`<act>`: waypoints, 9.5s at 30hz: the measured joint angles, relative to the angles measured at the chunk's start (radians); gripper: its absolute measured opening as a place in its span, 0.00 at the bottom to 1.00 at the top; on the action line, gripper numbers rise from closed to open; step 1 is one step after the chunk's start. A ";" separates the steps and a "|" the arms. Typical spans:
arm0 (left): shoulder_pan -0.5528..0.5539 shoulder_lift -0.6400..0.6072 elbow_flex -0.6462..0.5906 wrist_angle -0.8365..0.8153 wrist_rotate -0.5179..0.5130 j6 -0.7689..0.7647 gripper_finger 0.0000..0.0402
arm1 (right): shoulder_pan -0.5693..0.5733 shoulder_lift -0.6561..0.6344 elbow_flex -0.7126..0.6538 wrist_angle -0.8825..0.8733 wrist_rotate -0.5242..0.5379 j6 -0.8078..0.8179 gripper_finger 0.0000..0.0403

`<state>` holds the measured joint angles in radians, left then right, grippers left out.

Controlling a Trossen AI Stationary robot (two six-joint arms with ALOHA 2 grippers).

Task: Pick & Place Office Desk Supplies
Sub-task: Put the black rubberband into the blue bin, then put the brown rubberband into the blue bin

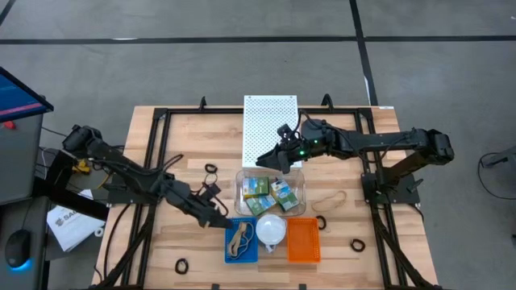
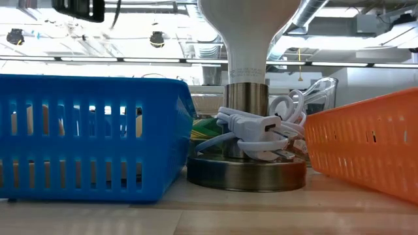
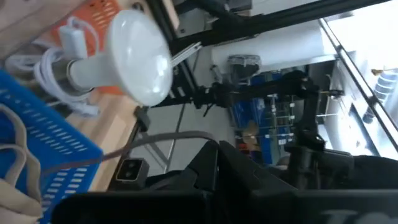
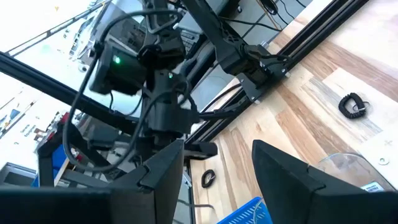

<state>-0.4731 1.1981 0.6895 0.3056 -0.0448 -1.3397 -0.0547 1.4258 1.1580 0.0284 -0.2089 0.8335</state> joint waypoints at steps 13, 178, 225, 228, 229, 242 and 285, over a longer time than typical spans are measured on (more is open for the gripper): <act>-0.040 0.200 0.000 0.044 -0.009 -0.086 0.00 | 0.000 0.000 0.000 -0.030 -0.028 -0.015 0.46; 0.370 -0.261 0.001 -0.091 0.078 0.215 0.56 | 0.344 -0.509 -0.232 -0.678 0.554 0.484 0.00; 0.499 0.209 0.385 0.003 0.182 0.578 0.56 | 0.126 -0.071 0.333 -0.575 0.286 -0.025 0.00; 0.499 0.209 0.385 -0.014 0.182 0.596 0.56 | 0.135 -0.071 0.333 -0.575 0.284 -0.022 0.00; 0.499 0.209 0.385 -0.018 0.181 0.602 0.56 | 0.139 -0.071 0.333 -0.577 0.284 -0.021 0.00; 0.521 0.209 0.385 0.108 0.181 0.577 0.56 | 0.136 -0.072 0.333 -0.608 0.280 -0.026 0.00; 0.508 0.209 0.384 0.036 0.295 0.512 0.00 | 0.094 -0.072 0.333 -0.502 0.285 -0.098 0.11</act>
<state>0.0352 1.4067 1.0737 0.3418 0.2500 -0.8274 0.0391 1.3537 1.4906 -0.4735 0.0757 0.7353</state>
